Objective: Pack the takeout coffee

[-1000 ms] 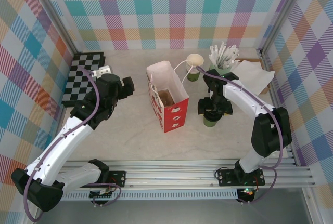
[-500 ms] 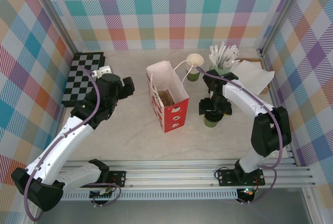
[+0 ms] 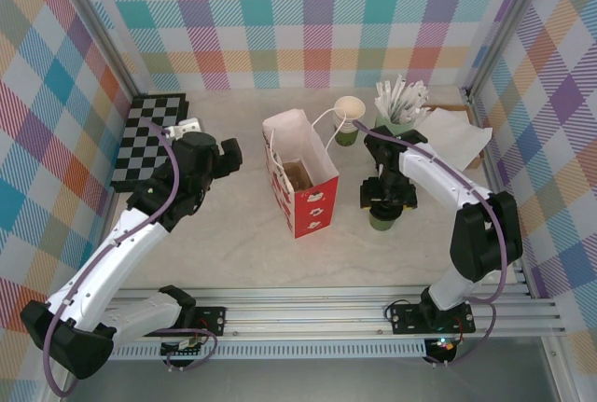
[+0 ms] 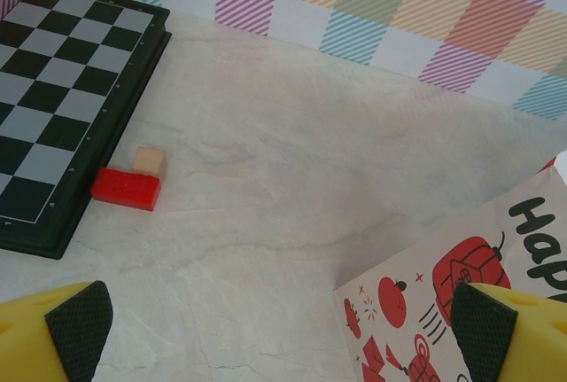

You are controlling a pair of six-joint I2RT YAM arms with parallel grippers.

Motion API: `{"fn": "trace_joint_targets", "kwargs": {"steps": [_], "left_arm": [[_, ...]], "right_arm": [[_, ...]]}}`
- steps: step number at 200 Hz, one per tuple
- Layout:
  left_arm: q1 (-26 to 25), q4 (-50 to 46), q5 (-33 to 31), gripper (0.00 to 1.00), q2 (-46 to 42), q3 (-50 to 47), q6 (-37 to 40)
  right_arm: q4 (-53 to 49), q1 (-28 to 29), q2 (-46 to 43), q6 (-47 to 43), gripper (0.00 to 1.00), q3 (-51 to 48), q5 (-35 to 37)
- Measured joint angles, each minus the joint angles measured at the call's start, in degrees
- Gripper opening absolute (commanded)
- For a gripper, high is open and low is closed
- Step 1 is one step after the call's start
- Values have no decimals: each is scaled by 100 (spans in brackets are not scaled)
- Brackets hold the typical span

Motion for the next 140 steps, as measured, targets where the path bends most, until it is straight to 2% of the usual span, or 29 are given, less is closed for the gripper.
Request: {"fn": "trace_joint_targets", "kwargs": {"steps": [16,30,62,101,140], "left_arm": [[0,-13,4,100,66,17,0],[0,-105,20,100,166,114,-2],[0,-289,258,100,566,560,-48],[28,-343,612,100,1115,1102,-109],[424,-503,1502,98,2039,2114,107]], "right_arm": [[-55,0,-48,0,64,7,22],[-103,0,-101,-2,58,33,37],[-142,0,-319,-72,54,109,48],[-157,0,-549,-138,52,155,44],[-437,0,-706,-240,52,505,-7]]}}
